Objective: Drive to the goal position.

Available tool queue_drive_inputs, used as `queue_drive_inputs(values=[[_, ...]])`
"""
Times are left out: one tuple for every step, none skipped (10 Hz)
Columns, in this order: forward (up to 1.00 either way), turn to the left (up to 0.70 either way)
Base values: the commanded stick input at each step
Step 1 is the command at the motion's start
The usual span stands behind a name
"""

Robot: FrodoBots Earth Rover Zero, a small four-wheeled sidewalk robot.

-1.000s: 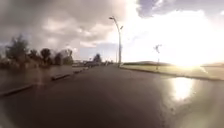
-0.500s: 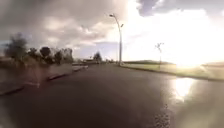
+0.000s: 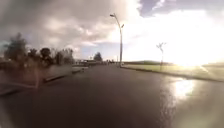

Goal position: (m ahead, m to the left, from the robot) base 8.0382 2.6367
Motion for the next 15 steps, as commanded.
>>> queue_drive_inputs(values=[[0.70,0.00],[0.70,0.00],[0.70,0.00],[0.70,0.00],[0.70,0.00],[0.70,0.00],[0.70,0.00],[0.70,0.00],[0.70,0.00],[0.70,0.00],[0.70,0.00],[0.70,0.00],[0.70,0.00],[0.70,0.00],[0.70,0.00]])
